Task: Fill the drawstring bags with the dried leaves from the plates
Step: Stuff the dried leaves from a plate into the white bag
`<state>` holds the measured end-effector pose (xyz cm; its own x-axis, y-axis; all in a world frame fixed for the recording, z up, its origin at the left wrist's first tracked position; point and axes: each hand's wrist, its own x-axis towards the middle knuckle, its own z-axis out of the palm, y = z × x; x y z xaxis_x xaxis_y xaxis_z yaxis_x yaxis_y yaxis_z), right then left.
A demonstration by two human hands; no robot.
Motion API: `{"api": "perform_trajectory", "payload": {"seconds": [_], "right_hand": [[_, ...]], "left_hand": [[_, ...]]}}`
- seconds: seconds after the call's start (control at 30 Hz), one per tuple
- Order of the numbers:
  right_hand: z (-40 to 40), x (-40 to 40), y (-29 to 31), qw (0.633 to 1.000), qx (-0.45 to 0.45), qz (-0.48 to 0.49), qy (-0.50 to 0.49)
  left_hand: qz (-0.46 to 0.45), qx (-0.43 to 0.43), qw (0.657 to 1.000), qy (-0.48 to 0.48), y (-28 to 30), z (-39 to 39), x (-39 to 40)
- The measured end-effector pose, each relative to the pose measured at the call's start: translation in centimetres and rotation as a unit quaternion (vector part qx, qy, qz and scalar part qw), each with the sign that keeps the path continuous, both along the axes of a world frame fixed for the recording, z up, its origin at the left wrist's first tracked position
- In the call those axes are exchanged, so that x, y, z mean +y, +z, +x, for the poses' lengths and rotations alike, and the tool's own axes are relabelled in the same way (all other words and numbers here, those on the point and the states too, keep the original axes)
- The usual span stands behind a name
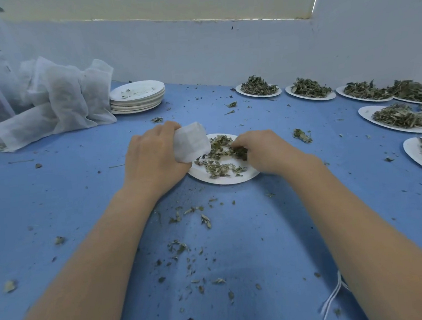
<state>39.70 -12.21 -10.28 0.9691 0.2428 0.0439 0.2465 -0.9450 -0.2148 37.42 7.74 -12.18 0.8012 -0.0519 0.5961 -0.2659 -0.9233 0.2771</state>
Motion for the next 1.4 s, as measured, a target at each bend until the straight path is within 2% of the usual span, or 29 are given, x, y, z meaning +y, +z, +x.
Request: {"api": "perform_trajectory", "payload": {"seconds": [0.2, 0.33, 0.5, 0.73, 1.0, 1.13, 1.3, 1.4], "right_hand": [[-0.1, 0.1, 0.7, 0.996, -0.033, 0.076, 0.013], [-0.3, 0.6, 0.2, 1.000, 0.003, 0.006, 0.020], [-0.7, 0.5, 1.3, 0.999, 0.001, 0.045, 0.028], [-1.5, 3.0, 0.1, 0.999, 0.008, -0.016, -0.028], [-1.4, 3.5, 0.1, 0.998, -0.015, 0.052, 0.018], [-1.4, 3.0, 0.7, 0.996, 0.010, 0.083, 0.017], [-1.7, 2.8, 1.0, 0.998, 0.036, 0.031, 0.046], [-1.7, 2.8, 1.0, 0.997, 0.025, 0.045, 0.049]], "left_hand": [[-0.009, 0.009, 1.000, 0.008, 0.0, 0.0, 0.2], [-0.016, 0.017, 1.000, 0.010, 0.1, -0.1, 0.2], [-0.028, 0.022, 0.999, 0.014, 0.2, -0.1, 0.3], [-0.032, 0.027, 0.999, 0.015, 0.3, -0.2, 0.3], [-0.028, 0.031, 0.999, 0.014, 0.2, -0.2, 0.3], [-0.029, 0.029, 0.999, 0.014, 0.1, -0.1, 0.3], [-0.026, 0.027, 0.999, 0.015, 0.1, -0.1, 0.3], [-0.024, 0.029, 0.999, 0.016, 0.1, -0.1, 0.3]]}}
